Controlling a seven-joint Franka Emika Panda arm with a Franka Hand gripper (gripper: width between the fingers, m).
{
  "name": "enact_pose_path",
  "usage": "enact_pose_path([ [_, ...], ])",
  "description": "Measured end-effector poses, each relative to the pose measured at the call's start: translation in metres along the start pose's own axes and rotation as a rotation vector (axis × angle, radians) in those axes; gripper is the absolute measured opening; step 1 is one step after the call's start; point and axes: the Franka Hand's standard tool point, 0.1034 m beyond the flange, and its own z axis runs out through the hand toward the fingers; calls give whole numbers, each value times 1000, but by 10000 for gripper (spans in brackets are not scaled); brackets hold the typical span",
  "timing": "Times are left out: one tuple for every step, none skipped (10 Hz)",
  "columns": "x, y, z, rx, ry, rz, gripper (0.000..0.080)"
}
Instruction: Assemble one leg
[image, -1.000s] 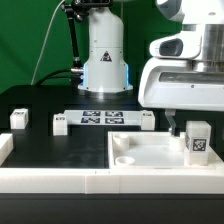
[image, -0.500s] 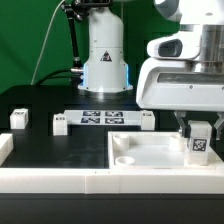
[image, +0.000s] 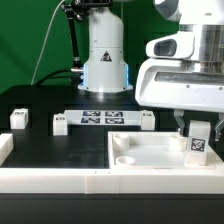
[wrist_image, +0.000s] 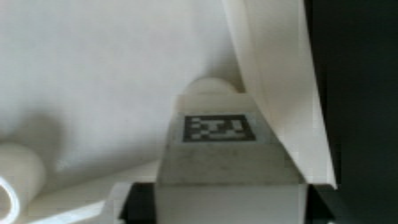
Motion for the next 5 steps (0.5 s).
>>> enact_pose_path([
  [1,1,0,12,-5,98,291],
  [1,2,0,17,-7,207,291],
  [1,2,0,16,-8,320,291],
  [1,2,0,15,-8,400,291],
  [2,3,0,17,-13,528,292],
])
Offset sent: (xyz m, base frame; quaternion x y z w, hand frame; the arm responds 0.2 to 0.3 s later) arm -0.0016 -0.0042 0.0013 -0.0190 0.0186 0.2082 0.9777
